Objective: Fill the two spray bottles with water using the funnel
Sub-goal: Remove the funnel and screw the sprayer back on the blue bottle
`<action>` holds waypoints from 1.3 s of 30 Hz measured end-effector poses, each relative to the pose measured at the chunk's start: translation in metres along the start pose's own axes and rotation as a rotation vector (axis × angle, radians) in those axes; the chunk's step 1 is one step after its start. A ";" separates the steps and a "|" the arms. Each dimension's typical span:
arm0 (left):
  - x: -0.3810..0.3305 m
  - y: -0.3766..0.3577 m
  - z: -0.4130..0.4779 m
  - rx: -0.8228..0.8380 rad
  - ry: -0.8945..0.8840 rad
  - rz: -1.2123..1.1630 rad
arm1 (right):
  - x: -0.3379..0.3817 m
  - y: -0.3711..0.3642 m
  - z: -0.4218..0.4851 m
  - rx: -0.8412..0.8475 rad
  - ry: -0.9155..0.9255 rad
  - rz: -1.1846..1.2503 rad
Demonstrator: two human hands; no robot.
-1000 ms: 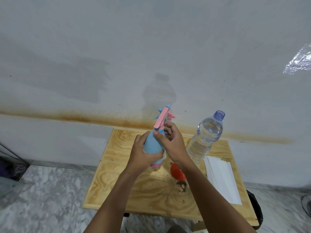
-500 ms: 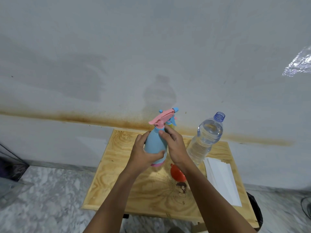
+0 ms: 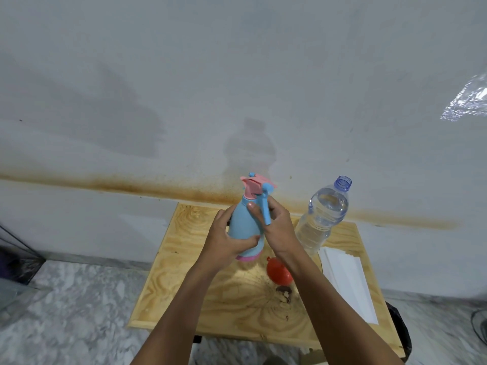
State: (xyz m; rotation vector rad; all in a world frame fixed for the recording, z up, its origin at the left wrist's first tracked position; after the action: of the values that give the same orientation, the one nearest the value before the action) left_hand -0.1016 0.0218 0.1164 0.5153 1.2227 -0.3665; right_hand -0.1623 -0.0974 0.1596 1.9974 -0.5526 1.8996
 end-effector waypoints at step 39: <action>0.014 -0.022 -0.004 0.104 0.055 -0.112 | 0.011 0.020 -0.014 -0.099 0.041 -0.215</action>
State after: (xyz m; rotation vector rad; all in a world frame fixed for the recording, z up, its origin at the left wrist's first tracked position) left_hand -0.1126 0.0058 0.0983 0.5502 1.2936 -0.5155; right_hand -0.1842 -0.1082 0.1711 1.8693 -0.3955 1.7460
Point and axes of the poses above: each hand's wrist, its own z-axis towards the middle knuckle, its own y-axis out of the back of the hand, x = y × z, the point moved 4 cm from there along z, towards the middle knuckle, and after that the axes turned 9 degrees about -y, right-handed, at the moved point
